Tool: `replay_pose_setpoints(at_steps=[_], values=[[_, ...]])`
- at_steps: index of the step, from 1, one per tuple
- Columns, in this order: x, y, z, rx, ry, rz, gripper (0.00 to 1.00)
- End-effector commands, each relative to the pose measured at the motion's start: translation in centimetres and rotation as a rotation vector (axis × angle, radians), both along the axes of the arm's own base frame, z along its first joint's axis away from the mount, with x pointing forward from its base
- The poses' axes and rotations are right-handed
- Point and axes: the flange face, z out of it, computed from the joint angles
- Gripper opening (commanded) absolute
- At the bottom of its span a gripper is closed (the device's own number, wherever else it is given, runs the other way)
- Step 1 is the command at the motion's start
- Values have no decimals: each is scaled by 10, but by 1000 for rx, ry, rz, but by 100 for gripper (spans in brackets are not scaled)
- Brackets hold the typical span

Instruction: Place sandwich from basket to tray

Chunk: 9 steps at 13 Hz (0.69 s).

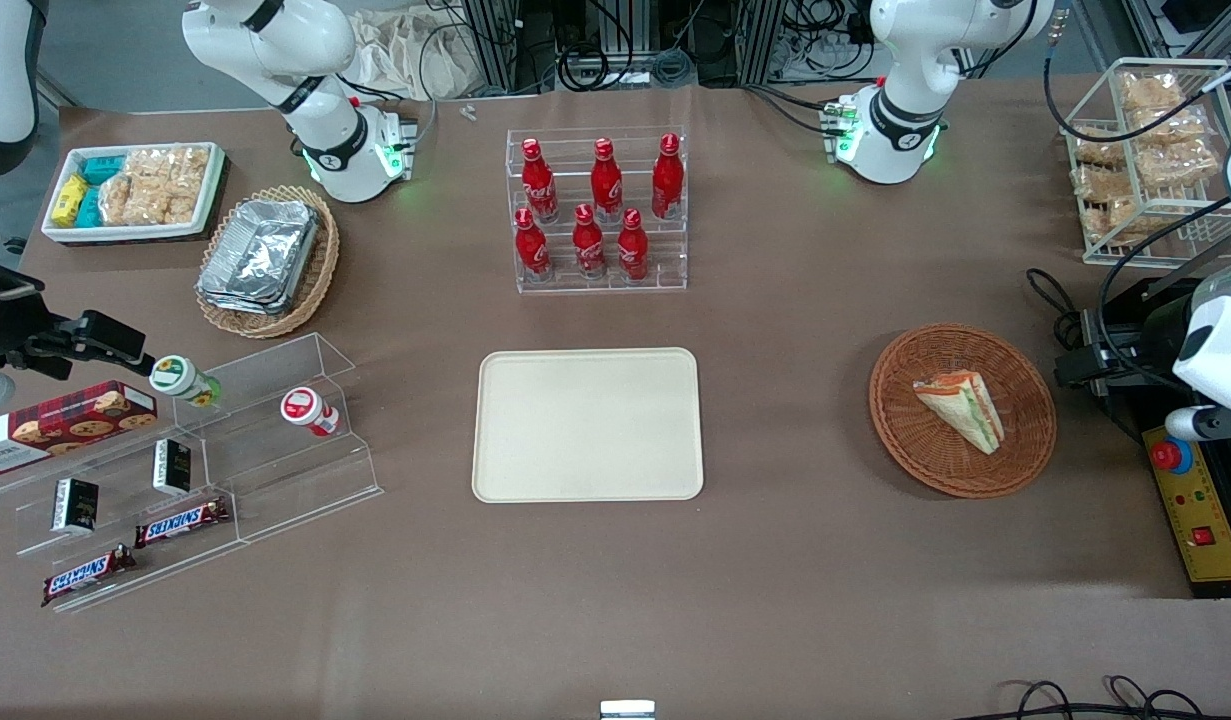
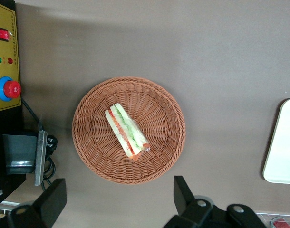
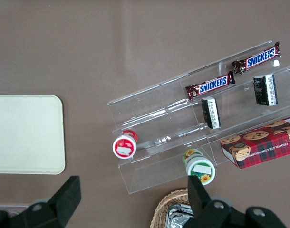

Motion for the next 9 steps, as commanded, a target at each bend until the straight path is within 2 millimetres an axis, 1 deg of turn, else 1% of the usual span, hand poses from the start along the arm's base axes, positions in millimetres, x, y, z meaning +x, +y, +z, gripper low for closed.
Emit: replay_pose_setpoints(at_steps=[1,3,5,6,7,9], values=[[-5,-2,10,7,3,10,100],[-6,-2,9,8,12,8,100],[-12,1,-8,44,80,18,100],[-19,3,-22,53,103,35,100],[-24,4,-27,54,95,34,100],[-41,6,-65,51,80,34,100]])
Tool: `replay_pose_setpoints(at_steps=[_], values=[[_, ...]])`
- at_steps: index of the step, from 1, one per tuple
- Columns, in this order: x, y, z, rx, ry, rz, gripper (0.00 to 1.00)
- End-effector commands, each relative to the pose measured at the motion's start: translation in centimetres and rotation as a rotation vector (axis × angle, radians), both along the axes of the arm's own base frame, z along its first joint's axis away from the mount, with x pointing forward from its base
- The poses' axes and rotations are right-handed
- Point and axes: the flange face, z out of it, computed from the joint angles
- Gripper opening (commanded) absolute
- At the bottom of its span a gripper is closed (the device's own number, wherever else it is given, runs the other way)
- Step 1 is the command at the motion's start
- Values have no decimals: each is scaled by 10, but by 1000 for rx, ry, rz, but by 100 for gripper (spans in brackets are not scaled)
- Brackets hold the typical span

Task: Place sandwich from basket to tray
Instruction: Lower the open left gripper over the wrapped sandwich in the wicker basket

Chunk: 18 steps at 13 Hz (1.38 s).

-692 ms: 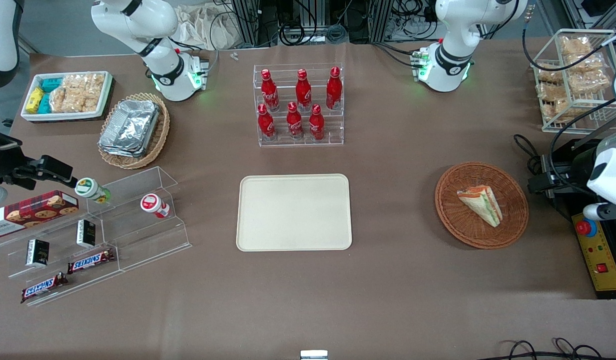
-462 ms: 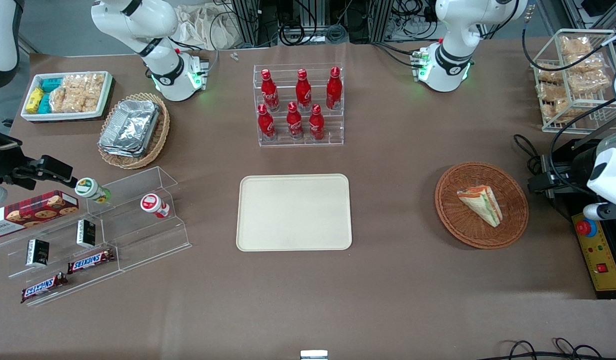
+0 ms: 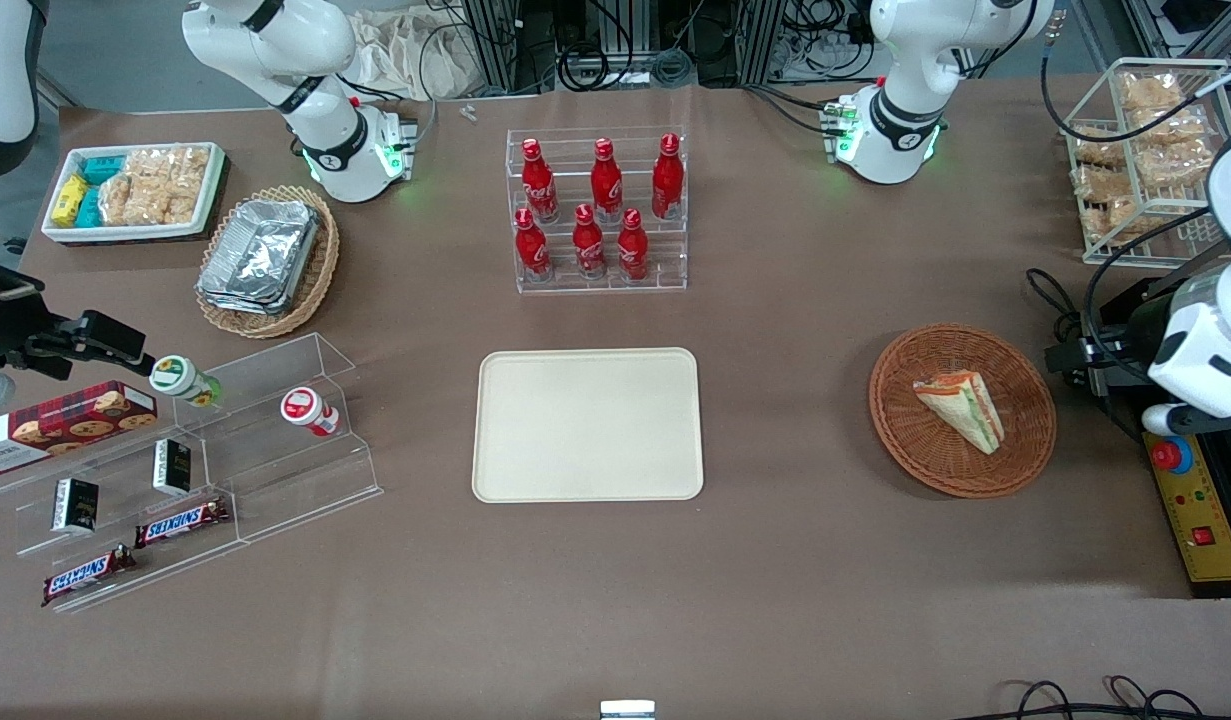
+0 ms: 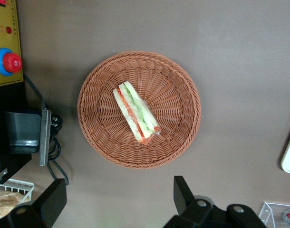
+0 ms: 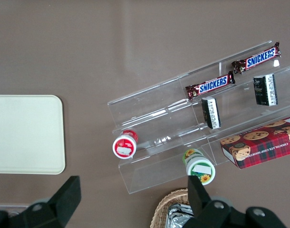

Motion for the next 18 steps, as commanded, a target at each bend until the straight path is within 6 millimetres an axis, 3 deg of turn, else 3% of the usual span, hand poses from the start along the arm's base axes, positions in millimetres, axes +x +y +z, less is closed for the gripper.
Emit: replay_pose_setpoints(at_steps=[1,3,7,10,18], values=[[-41,2,-42,12,-42,22,100],[-62,7,-78,14,-72,82,100],[-78,5,-141,33,-91,250,99],[-71,3,-188,52,-87,345,99],[-56,2,-263,66,-133,514,98]])
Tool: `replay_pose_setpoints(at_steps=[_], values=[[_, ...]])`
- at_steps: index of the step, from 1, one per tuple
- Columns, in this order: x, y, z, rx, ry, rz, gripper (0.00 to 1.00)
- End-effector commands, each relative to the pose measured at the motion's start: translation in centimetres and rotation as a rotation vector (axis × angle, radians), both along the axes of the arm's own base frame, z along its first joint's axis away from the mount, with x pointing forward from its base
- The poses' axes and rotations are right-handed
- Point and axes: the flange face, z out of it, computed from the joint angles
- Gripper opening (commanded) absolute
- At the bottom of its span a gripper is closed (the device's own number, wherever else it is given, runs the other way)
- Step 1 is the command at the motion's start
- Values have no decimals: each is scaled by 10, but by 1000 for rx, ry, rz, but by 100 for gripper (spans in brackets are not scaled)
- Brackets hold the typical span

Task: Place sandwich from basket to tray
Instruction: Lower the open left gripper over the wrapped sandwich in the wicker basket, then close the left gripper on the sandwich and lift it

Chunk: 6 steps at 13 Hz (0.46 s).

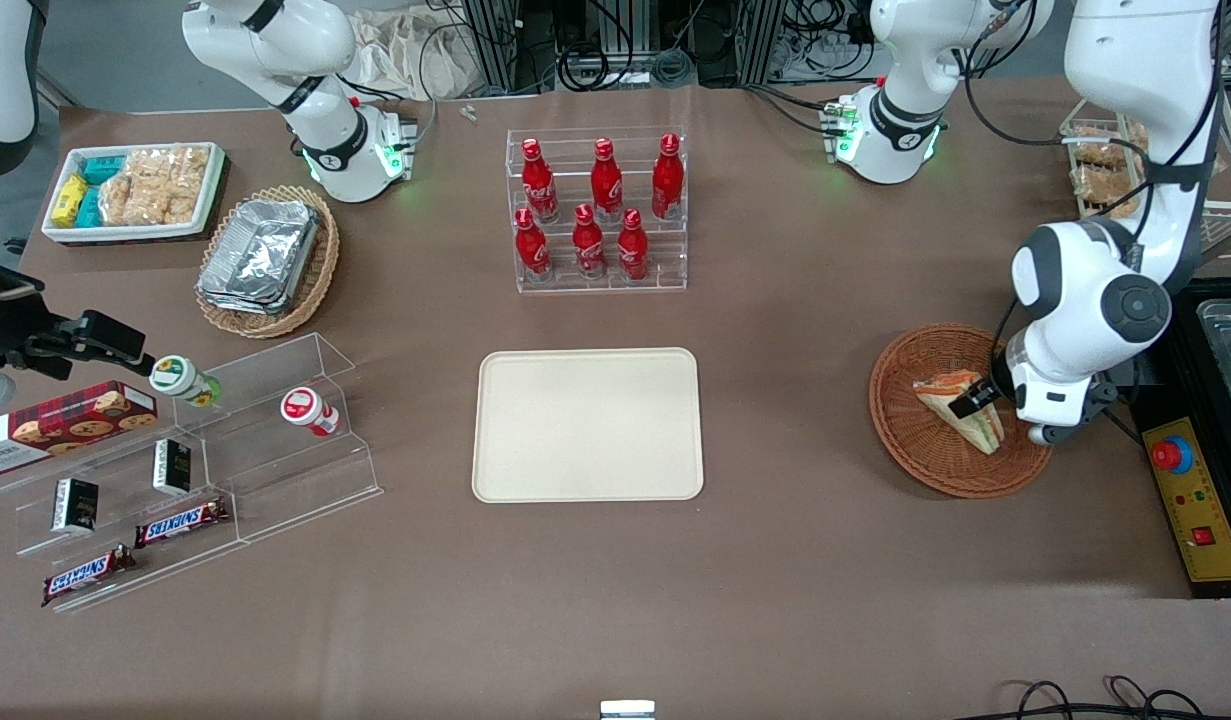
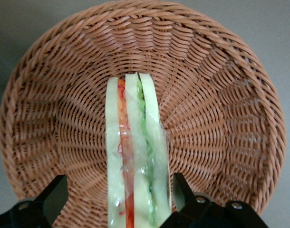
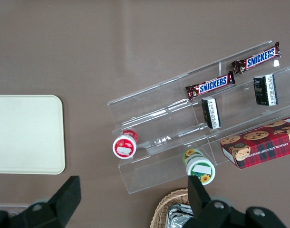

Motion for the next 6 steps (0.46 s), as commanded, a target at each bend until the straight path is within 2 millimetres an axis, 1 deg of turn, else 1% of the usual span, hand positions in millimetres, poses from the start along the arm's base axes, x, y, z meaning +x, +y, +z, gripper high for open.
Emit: replay_pose_setpoints(at_steps=[1,2,3,4,6], values=[[2,-4,-17,10,-15,30,96],[2,-3,-21,10,-15,34,94],[2,-4,-23,11,-13,34,87],[3,-3,-21,10,-17,45,74],[9,-8,-15,13,-31,100,36]])
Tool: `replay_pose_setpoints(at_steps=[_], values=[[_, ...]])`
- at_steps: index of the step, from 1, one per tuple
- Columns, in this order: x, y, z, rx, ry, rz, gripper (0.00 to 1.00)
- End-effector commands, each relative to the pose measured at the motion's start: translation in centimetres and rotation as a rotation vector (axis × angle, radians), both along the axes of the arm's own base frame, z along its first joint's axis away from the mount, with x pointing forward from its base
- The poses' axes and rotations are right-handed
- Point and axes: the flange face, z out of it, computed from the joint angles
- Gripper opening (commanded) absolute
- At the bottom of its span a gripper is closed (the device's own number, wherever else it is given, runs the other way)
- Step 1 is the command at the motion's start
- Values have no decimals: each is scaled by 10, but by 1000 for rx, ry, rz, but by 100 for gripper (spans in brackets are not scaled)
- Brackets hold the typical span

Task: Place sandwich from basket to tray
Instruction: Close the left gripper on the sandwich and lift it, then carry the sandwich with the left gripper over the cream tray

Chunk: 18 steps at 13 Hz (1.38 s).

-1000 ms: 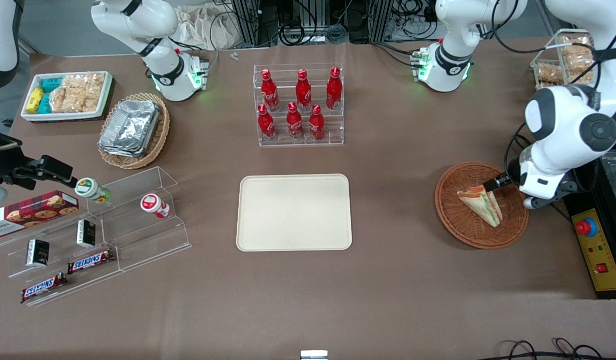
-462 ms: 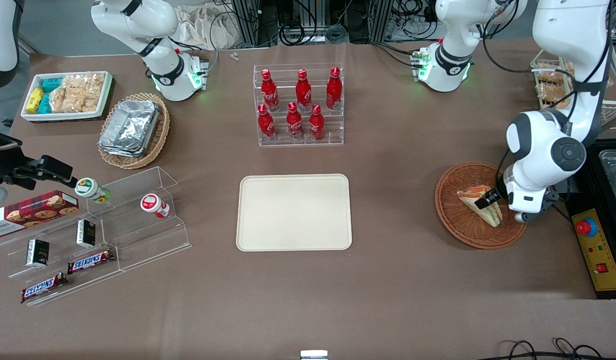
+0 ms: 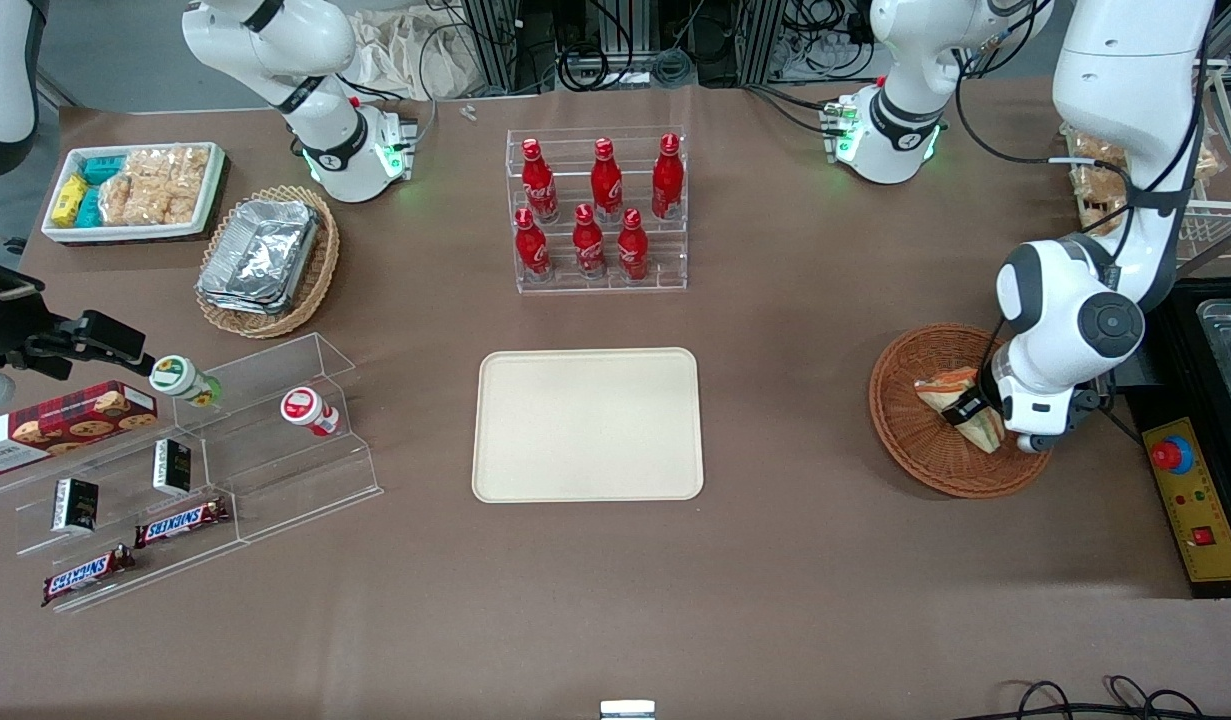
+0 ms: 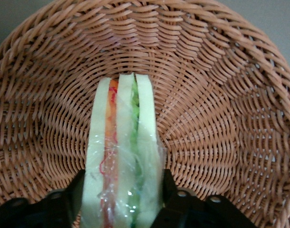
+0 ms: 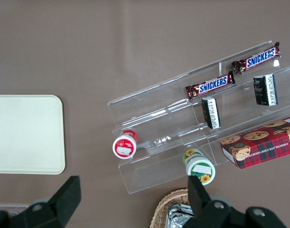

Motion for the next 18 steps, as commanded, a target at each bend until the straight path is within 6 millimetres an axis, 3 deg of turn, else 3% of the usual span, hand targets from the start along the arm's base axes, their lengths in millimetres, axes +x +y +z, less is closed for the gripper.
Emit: replay_pose_setpoints(at_steps=[1,2,4,8,12,15,18], values=[[10,-8,12,8,-40,68,21],[12,-11,18,7,-45,76,11],[21,-17,49,6,-27,87,6],[47,-43,157,9,90,53,5],[58,-89,239,-1,123,-48,5],[54,-131,261,-49,141,-250,11],[37,-221,250,-95,153,-389,11]])
